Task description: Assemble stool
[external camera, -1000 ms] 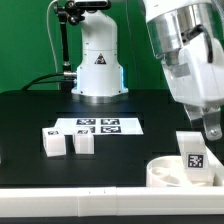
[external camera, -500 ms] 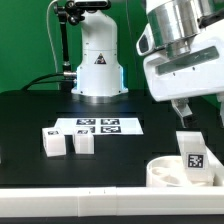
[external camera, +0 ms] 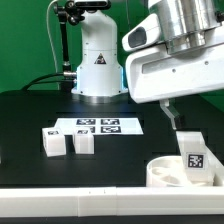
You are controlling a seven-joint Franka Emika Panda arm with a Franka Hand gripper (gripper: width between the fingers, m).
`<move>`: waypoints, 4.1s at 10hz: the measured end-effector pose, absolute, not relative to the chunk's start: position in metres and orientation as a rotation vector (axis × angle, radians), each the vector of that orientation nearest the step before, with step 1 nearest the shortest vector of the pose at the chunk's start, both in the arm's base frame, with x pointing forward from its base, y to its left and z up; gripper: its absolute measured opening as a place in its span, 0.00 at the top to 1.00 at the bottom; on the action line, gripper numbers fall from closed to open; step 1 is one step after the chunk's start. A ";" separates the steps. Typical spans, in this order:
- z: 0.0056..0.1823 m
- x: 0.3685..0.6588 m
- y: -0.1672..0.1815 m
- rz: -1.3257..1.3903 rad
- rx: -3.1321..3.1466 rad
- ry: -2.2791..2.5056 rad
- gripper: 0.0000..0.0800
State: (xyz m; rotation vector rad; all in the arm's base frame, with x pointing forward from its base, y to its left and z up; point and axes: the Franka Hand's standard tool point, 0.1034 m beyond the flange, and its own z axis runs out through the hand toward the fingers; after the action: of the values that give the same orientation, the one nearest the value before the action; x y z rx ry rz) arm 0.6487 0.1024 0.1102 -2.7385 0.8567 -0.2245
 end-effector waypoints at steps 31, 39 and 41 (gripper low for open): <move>0.081 0.650 0.095 -0.156 -2.480 -2.106 0.56; 0.080 0.648 0.096 -0.189 -2.929 -1.327 0.56; 0.080 0.648 0.097 -0.211 -3.049 -0.909 0.56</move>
Offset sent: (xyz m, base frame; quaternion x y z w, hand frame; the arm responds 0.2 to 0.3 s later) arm 0.0000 0.0000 0.0000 0.0000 0.0000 -0.1296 0.9916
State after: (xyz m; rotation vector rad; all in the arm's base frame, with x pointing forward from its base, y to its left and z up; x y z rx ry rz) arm 0.6479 0.0972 0.0796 -3.0493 -0.9087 -0.2106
